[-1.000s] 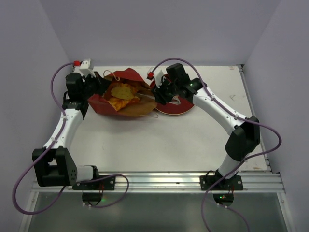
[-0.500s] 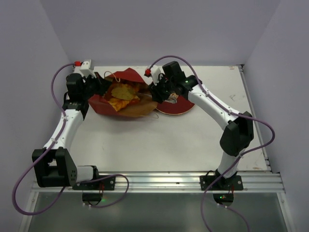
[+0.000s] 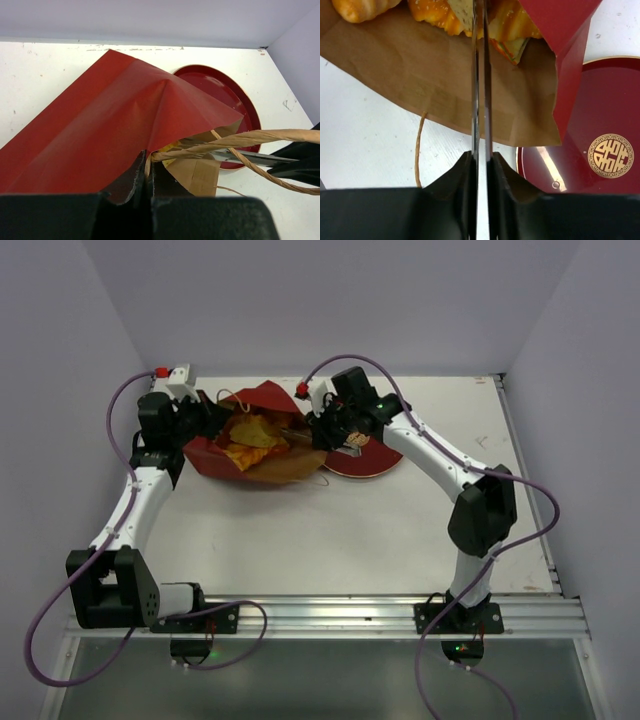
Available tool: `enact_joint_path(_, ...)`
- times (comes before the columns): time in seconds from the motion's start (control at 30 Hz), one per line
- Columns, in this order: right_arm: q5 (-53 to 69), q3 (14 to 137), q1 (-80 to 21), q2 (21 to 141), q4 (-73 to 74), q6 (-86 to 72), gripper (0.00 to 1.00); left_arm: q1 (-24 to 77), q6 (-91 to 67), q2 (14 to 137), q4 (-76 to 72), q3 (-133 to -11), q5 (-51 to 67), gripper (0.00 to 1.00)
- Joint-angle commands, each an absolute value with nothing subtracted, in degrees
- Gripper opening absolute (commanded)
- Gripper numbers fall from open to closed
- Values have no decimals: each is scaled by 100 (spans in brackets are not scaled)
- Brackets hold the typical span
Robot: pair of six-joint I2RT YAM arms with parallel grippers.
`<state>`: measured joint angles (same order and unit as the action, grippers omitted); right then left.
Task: Take the fake bread out of the paper bag
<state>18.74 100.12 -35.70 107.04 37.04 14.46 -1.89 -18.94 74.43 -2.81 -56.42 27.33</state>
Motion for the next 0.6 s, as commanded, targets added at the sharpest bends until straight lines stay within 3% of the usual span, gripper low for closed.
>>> enact_joint_path(0.0,2373,10108,-3595,10521,3700,1415,15,-141,-1978,7277,-150,-5625,2760,0)
enact_joint_path(0.1,2452,9801,-3595,10214,3691,1616,1,-141,-2004,7260,-97,-5651,2699,0)
enact_joint_path(0.57,3032,8474,-3068,8316,4068,2583,0,-141,-2021,7189,-18,-5722,2250,0)
